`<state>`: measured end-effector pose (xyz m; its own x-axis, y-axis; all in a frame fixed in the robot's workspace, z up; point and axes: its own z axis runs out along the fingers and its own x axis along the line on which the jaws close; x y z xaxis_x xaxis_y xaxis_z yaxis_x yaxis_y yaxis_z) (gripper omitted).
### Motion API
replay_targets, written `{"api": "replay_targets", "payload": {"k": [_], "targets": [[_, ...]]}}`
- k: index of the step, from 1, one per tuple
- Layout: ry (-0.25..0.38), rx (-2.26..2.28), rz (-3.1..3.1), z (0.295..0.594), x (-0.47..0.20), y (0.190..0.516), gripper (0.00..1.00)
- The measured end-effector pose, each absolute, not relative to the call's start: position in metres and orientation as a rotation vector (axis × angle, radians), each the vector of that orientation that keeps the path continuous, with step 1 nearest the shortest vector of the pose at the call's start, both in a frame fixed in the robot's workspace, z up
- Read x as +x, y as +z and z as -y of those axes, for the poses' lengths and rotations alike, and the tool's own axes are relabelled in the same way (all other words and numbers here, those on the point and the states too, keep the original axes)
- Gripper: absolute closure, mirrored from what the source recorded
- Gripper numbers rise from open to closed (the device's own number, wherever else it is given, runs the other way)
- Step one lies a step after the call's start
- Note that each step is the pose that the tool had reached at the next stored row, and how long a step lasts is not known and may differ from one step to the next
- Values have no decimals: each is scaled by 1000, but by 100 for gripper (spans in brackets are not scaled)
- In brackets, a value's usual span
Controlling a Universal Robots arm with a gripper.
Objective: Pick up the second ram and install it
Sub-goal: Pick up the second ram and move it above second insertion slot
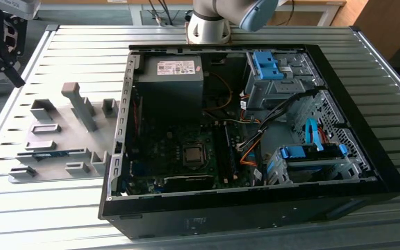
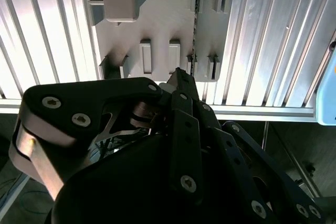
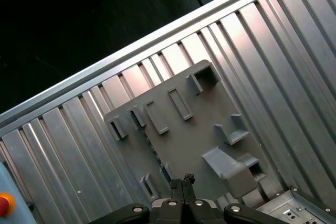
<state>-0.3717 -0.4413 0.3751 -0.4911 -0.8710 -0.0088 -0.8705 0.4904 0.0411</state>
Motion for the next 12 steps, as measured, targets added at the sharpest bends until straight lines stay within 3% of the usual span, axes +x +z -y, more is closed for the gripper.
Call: {"api": "replay_targets", "payload": {"k": [12], "targets": [[-62, 1679, 2637, 441, -372, 375, 90]]}}
